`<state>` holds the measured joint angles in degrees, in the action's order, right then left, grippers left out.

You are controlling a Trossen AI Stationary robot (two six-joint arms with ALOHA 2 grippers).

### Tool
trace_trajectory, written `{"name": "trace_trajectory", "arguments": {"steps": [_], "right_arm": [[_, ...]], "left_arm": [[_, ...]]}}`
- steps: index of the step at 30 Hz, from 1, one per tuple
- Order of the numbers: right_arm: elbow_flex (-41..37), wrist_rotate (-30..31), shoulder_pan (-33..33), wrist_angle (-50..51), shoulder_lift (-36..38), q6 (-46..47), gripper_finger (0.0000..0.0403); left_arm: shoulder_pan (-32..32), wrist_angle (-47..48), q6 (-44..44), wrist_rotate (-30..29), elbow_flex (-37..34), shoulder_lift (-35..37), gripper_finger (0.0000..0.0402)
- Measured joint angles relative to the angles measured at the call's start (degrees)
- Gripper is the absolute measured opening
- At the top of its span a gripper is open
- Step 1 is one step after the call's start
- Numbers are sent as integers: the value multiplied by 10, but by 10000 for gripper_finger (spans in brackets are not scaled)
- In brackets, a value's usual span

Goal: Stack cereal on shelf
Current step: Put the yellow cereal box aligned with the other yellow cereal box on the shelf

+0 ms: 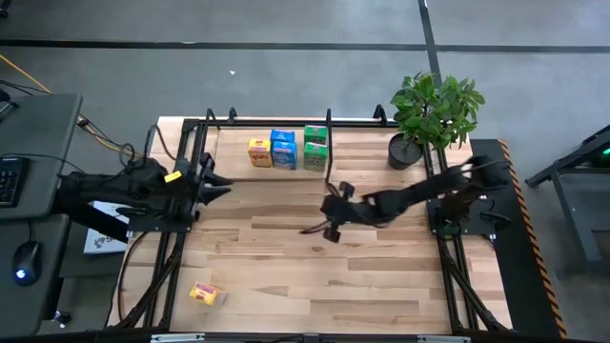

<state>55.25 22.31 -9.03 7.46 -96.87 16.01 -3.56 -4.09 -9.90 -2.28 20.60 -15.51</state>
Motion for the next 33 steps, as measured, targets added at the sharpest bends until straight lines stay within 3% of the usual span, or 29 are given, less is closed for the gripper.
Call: {"name": "trace_trajectory", "arguments": {"steps": [4,9,15,22,33], "right_arm": [[-93,35,-18,-135,61,35,0],[-147,77,-27,-260,92,24,0],[-153,95,-24,-292,92,1,0],[-153,96,-22,-293,91,3,0],[-152,102,-23,-293,79,15,0]], "left_arm": [[0,-55,0,44,0,-60,156],[0,-72,3,87,12,-121,254],[-27,39,-76,198,109,-188,313],[-180,269,-163,125,237,-298,319],[-440,395,-411,-7,315,-463,319]]}}
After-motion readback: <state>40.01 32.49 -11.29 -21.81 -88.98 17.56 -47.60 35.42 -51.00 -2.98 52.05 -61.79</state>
